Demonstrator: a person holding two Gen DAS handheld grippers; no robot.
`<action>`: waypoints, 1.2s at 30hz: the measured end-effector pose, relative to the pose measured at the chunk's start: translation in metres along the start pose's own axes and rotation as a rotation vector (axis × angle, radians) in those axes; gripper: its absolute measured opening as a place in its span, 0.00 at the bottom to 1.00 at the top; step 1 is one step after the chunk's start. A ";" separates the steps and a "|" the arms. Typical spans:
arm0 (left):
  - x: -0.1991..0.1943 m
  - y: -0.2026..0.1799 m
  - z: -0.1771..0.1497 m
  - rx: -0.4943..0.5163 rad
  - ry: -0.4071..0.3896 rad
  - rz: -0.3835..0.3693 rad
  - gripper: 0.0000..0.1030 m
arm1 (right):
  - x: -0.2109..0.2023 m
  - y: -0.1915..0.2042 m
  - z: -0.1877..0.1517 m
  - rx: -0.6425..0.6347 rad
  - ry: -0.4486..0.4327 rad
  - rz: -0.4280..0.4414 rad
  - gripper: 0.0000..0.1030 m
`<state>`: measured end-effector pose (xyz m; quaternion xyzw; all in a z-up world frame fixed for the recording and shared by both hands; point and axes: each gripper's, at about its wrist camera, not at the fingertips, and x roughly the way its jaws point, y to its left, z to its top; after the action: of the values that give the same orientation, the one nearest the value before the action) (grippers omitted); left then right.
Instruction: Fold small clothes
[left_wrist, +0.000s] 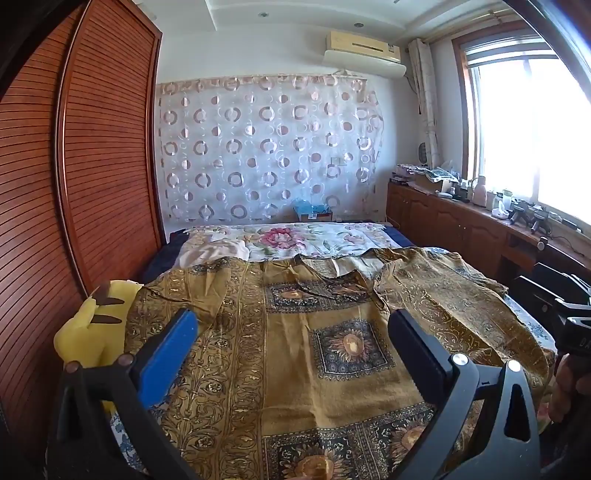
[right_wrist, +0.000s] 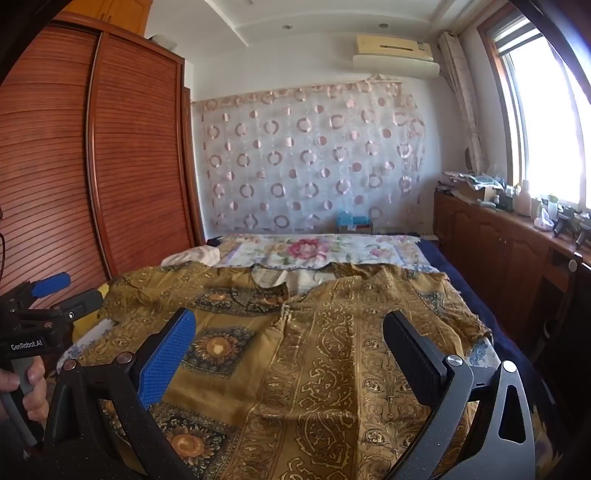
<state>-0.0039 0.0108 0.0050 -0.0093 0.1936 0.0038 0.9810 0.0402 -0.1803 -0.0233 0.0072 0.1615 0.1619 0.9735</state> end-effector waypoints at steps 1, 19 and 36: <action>0.000 0.001 0.000 0.000 0.000 -0.001 1.00 | 0.000 0.000 0.000 0.000 -0.001 -0.001 1.00; -0.002 -0.004 0.002 0.005 -0.001 0.000 1.00 | 0.001 0.000 0.000 -0.002 -0.002 -0.002 1.00; -0.004 -0.004 0.002 0.007 0.002 0.000 1.00 | 0.002 0.000 0.000 -0.001 -0.004 -0.002 1.00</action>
<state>-0.0065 0.0064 0.0081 -0.0056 0.1946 0.0029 0.9809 0.0420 -0.1801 -0.0242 0.0069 0.1594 0.1609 0.9740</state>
